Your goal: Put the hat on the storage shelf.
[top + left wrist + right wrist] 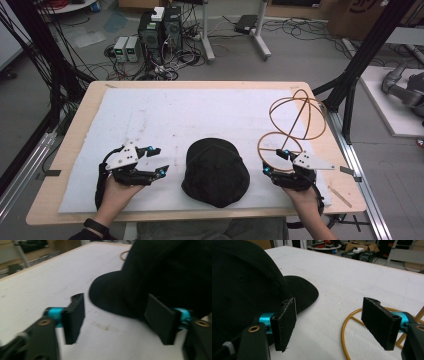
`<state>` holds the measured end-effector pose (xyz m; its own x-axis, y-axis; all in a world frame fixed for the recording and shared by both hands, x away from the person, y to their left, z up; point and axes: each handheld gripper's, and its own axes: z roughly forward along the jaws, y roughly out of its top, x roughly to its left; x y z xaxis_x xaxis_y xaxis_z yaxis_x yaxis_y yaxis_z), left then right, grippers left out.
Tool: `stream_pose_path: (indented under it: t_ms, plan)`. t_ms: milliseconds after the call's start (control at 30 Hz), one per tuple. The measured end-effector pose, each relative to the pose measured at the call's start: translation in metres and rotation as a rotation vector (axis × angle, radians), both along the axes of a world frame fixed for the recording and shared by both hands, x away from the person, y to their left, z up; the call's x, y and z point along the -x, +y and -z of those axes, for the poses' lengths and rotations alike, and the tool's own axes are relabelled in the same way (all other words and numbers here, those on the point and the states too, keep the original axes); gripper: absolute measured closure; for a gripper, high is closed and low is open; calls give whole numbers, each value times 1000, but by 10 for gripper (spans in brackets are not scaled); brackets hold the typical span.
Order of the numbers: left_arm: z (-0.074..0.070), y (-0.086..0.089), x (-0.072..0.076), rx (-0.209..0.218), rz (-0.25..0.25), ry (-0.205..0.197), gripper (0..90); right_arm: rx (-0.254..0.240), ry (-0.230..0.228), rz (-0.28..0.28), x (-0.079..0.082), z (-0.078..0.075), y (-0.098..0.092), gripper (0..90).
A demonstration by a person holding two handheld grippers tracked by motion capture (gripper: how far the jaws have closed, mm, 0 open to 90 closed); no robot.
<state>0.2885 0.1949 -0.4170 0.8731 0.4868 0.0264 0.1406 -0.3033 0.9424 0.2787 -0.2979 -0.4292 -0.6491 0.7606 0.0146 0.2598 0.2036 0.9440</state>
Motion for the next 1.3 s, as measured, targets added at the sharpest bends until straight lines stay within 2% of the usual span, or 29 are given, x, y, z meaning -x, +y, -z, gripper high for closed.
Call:
stream_pose_path:
  t_ms: [67,167,267,400,600,667,867,1000,1167,1300]
  plan:
    - [-1,-3,0,-5,8,0,400,-1,3,-2,0,0,0,280]
    - [-2,-14,-3,-21,47,17,407,5,1,-3,0,1,1,281]
    - [-4,-24,-7,-35,86,27,457,0,-2,-5,0,0,1,281]
    - [-9,-39,-10,-43,124,30,459,1,-1,-5,1,-1,2,282]
    - [-12,-58,-16,-100,160,14,526,2,-3,-14,2,-1,3,283]
    - [-12,-69,-20,-132,174,15,529,1,2,-16,3,-1,3,283]
    - [-12,-76,-20,-139,187,18,513,9,-5,-25,3,-1,4,283]
    - [-12,-79,-19,-143,191,21,465,5,-5,-28,3,-2,4,283]
    - [-11,-83,-23,-145,194,32,469,8,-5,-32,3,-2,4,283]
    - [-11,-86,-23,-163,221,20,574,10,0,-36,3,-1,5,283]
